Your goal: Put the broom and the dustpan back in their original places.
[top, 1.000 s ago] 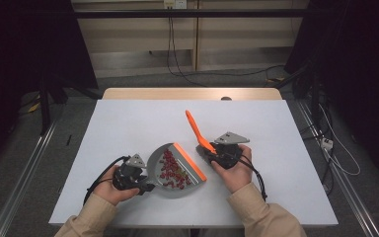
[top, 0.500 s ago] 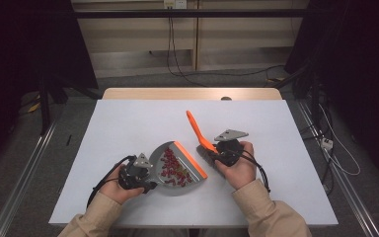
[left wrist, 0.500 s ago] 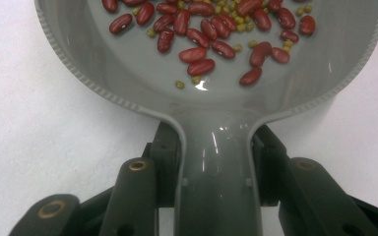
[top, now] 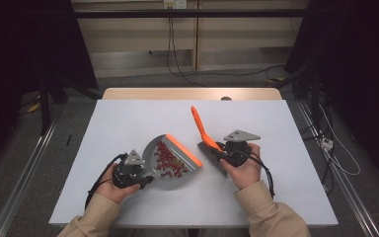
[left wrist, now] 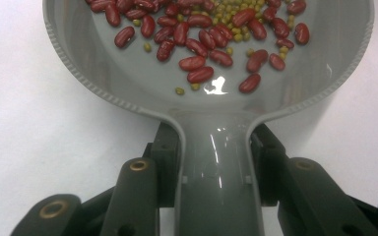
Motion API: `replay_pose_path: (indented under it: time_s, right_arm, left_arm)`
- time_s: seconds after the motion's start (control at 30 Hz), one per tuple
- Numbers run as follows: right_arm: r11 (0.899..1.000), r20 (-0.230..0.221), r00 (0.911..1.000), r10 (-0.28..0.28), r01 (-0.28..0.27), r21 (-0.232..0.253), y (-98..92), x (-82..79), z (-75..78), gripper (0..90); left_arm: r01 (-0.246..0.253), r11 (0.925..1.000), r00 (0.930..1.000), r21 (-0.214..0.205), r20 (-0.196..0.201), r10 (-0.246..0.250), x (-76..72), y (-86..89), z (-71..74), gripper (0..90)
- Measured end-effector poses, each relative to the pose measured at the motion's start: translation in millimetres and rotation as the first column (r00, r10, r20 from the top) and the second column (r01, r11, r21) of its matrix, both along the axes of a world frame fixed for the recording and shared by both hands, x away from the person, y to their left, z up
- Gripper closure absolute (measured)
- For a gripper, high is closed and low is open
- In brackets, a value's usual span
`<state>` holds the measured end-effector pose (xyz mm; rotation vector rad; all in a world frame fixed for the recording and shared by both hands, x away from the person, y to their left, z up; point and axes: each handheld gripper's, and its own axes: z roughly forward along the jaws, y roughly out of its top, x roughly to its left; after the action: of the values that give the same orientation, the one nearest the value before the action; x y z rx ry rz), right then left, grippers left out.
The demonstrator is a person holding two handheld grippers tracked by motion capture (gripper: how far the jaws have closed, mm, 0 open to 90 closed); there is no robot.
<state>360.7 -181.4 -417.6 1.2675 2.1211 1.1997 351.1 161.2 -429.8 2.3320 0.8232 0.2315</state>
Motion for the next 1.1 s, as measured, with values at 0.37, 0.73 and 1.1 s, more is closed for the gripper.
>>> replay_pose_path:
  time_s: [0.37, 0.73, 1.1]
  right_arm:
    - [1.0, 0.017, 0.9999, -0.003, 0.002, 0.011, -5.3, 1.0, 2.8, 71.6]
    - [0.999, 0.027, 0.9991, -0.032, 0.031, 0.028, -20.3, 1.8, 6.6, 71.7]
    - [0.996, 0.035, 0.9972, -0.066, 0.065, 0.055, -37.4, -1.2, 9.8, 71.6]
  left_arm:
    - [-0.079, 0.9949, 0.9964, -0.061, 0.026, 0.081, 2.0, 9.8, 4.4, 63.5]
    - [-0.127, 0.9892, 0.9909, -0.073, 0.037, 0.13, 8.5, 18.6, 6.9, 63.5]
    - [-0.206, 0.9756, 0.9773, -0.075, 0.033, 0.209, 17.0, 30.4, 4.3, 63.5]
